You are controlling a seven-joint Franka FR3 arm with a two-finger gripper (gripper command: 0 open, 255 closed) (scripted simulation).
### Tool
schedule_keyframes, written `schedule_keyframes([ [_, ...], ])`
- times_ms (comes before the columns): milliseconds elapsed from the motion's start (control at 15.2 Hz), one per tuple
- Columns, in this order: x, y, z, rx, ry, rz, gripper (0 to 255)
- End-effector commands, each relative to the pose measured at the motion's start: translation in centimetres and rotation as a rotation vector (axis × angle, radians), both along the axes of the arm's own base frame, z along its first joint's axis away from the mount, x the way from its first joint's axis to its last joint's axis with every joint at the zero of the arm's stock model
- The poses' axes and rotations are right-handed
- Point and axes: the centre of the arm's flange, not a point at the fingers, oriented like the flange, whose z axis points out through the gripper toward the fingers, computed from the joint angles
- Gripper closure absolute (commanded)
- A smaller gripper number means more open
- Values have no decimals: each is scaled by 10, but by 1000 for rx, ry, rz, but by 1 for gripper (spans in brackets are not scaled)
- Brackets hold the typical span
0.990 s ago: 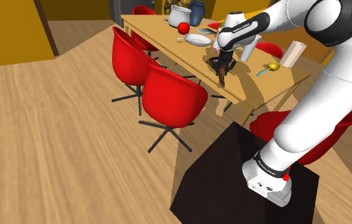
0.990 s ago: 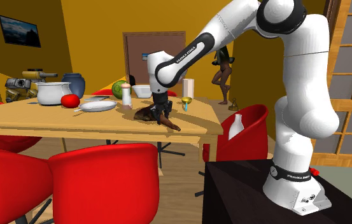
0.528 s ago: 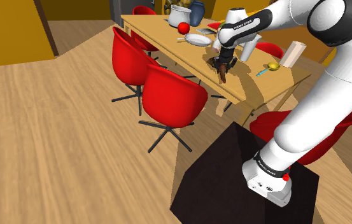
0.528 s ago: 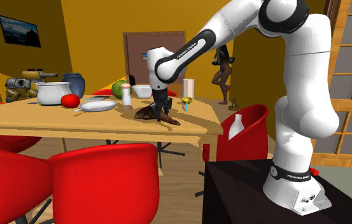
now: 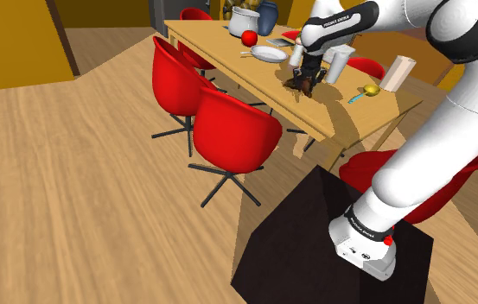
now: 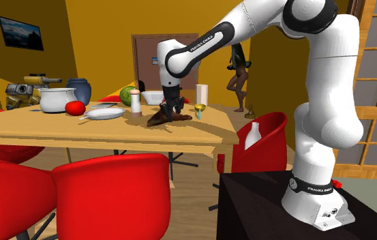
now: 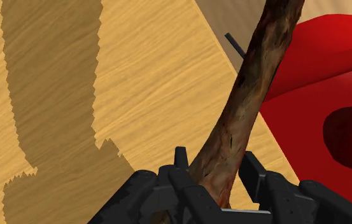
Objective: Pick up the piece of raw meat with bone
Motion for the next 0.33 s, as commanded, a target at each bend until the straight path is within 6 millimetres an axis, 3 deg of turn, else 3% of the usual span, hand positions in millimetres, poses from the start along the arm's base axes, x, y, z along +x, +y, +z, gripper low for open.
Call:
schedule_keyframes([
  [0,0,0,11,0,0,0,255],
  [264,0,0,22,0,0,0,255],
])
